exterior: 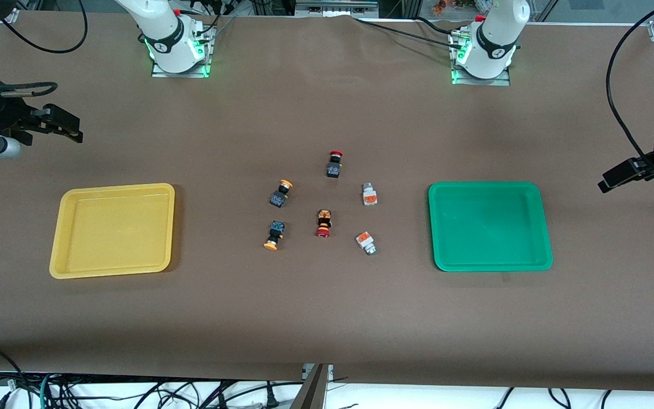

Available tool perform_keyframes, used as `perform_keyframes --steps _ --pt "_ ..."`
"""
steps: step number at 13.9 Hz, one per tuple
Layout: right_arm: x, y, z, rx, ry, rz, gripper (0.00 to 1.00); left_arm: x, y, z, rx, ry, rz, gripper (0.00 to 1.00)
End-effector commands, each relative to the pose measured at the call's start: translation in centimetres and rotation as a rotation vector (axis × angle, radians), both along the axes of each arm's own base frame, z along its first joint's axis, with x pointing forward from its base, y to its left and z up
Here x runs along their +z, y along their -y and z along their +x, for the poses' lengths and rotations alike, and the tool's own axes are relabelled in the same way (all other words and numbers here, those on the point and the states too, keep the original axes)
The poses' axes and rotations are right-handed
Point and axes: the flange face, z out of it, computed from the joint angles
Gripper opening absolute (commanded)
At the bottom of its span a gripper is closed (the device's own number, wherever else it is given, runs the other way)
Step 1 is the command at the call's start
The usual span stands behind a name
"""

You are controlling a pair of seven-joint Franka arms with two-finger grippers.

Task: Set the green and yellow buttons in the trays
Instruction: 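Reach the right gripper to a yellow-capped button while the left gripper moves out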

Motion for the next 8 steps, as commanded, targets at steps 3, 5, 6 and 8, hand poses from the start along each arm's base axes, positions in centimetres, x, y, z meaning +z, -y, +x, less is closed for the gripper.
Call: perform_keyframes --steps 3,5,6,8 --pt "-0.2 0.2 0.7 0.010 0.000 -0.008 1.00 0.5 0.1 -0.2 -0.018 0.010 -0.009 1.00" --pt "-3.1 0.1 1.8 0.007 -0.052 -0.009 1.00 0.5 0.2 -0.1 -0.021 0.013 -0.006 1.00" --pt "-3.5 0.1 2.0 0.007 -0.058 -0.008 1.00 0.3 0.5 0.0 -0.029 0.017 -0.003 1.00" --pt "-4.3 -0.2 2.8 0.013 -0.041 -0.012 1.00 0.2 1.1 0.1 -0.038 0.020 -0.001 1.00"
